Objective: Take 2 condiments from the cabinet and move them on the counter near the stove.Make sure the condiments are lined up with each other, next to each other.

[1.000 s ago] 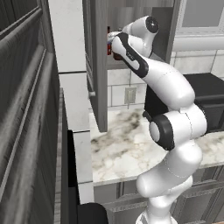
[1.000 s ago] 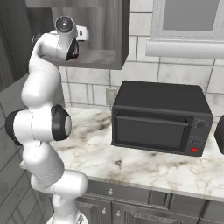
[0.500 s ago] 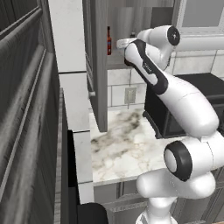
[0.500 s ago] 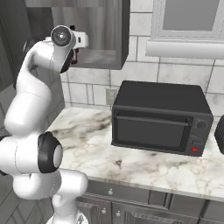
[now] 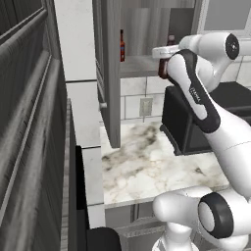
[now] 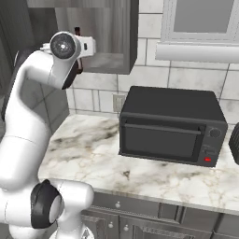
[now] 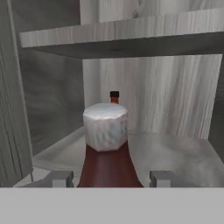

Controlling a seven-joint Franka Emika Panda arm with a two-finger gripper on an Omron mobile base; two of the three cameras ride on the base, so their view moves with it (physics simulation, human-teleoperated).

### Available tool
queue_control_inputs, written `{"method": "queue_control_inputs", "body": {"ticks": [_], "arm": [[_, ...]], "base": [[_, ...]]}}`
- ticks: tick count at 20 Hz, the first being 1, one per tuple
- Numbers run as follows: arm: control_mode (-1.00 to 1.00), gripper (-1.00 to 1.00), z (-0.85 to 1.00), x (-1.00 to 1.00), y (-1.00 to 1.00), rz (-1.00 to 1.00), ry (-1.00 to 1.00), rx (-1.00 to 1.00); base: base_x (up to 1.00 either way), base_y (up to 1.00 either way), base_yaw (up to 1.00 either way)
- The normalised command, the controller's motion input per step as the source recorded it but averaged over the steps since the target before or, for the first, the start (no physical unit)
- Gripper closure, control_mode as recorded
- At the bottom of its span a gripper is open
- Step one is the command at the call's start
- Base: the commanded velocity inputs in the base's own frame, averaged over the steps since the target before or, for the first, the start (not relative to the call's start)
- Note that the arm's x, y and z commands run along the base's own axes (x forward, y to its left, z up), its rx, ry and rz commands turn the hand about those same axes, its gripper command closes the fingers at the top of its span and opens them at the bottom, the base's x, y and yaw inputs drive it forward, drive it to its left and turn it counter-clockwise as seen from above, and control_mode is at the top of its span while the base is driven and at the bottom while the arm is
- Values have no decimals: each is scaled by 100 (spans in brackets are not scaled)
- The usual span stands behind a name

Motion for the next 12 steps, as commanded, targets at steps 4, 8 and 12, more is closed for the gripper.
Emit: {"method": "queue_control_inputs", "body": {"ticks": [4, 8, 12], "arm": [[-100, 100, 1, -97, 0, 0, 0, -6], [-100, 100, -9, -93, 0, 0, 1, -5], [-100, 100, -34, -84, 0, 0, 0, -2]], "base": [[0, 0, 0], [0, 0, 0], [0, 0, 0]]}}
